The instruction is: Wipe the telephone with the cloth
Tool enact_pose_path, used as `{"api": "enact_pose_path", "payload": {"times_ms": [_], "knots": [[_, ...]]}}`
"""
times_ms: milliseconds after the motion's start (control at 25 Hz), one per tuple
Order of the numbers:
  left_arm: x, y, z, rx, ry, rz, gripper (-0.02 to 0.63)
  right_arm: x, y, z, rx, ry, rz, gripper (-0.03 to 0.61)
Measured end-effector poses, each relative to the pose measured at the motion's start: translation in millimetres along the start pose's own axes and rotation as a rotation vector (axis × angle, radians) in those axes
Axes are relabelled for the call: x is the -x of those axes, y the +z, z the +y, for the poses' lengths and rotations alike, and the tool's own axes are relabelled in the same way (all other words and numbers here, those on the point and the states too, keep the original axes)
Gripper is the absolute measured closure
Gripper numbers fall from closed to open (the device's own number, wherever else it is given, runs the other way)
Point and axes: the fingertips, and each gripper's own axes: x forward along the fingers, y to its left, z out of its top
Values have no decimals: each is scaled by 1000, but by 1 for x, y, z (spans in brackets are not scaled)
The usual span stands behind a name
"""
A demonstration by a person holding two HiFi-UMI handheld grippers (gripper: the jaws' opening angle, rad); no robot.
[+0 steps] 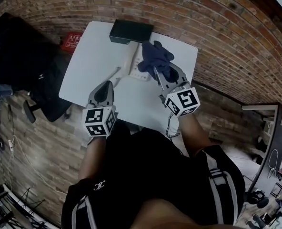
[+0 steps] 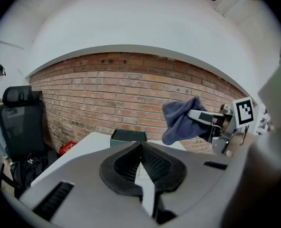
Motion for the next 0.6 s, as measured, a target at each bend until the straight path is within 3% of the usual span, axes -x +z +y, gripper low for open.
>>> {"api": "enact_pose_path", "payload": {"times_ms": [280, 480, 600], "knots": [[-33, 0, 37, -54, -135, 39, 614, -52, -2, 5, 71, -61, -10, 541], [-48, 23, 71, -70, -197, 2, 614, -95, -19, 12, 102, -118, 57, 541], [-55, 26, 91, -57, -218, -5, 614, -118, -36, 16, 171, -139, 118, 541]]}}
